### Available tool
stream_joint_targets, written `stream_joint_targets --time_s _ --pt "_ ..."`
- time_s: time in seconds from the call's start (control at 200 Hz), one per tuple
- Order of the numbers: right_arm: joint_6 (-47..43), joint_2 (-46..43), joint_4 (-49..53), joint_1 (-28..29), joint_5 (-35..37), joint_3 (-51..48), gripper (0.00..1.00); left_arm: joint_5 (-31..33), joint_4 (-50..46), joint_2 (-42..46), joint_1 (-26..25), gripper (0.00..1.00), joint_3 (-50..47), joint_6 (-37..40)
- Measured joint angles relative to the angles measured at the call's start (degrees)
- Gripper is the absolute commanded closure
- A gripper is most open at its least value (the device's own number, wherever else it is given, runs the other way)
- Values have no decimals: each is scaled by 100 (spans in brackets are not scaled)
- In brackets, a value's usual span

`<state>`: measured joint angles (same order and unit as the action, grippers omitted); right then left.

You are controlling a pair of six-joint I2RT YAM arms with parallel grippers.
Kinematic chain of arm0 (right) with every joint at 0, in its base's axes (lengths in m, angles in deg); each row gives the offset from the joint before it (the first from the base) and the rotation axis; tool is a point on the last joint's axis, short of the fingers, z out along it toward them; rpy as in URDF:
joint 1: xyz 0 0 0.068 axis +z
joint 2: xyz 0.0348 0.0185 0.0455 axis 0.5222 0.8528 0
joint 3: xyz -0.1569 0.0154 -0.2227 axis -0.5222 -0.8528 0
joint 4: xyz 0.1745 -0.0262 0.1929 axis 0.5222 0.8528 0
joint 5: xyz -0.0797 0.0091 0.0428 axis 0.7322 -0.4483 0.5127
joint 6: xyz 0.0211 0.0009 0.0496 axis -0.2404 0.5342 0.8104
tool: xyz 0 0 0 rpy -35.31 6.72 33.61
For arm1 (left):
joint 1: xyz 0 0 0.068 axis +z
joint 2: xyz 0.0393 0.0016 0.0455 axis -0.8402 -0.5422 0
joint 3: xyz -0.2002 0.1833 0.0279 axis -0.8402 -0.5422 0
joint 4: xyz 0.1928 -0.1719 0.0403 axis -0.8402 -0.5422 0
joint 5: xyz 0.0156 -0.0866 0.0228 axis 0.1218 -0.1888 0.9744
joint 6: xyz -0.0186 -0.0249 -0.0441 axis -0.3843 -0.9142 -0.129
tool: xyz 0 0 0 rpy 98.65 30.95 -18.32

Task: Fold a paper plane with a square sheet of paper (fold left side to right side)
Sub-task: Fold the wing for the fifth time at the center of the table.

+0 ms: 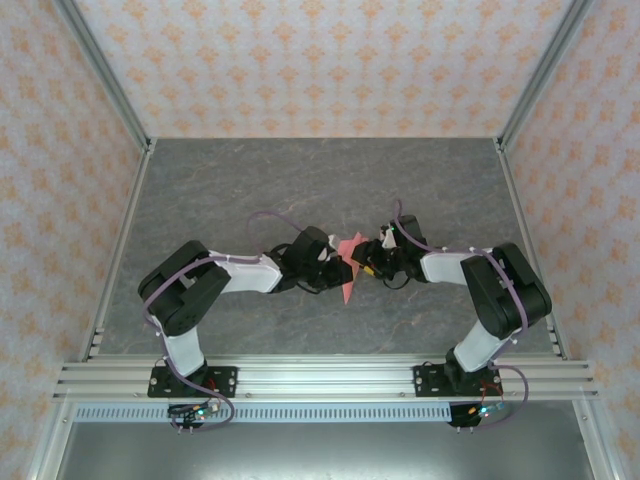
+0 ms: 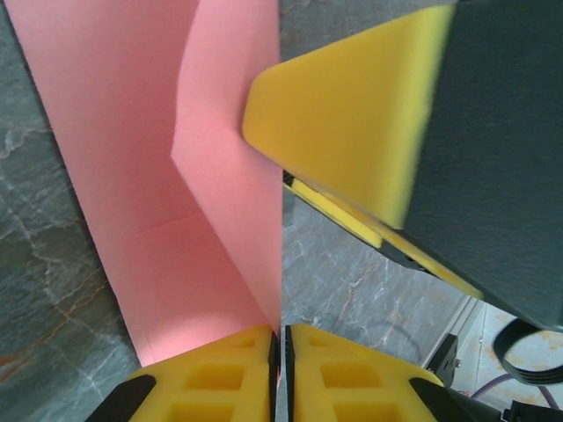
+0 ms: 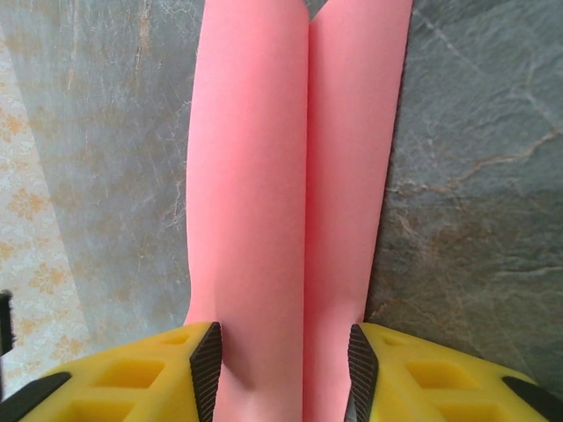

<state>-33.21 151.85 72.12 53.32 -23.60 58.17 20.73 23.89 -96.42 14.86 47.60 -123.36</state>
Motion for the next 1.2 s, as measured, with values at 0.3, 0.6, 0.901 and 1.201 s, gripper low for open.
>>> stream_joint_targets --time_s 0.3,0.6,0.901,1.201 --pt "0 33 103 0 -9 66 55 17 -210 343 90 77 -11 136" --pt "-22 33 122 2 -11 72 55 55 -385 778 457 70 -341 186" --pt "-26 33 125 7 -13 74 55 4 -328 501 669 69 -225 129" --pt "-48 35 184 17 -2 105 55 -157 -20 -55 669 69 -39 -28"
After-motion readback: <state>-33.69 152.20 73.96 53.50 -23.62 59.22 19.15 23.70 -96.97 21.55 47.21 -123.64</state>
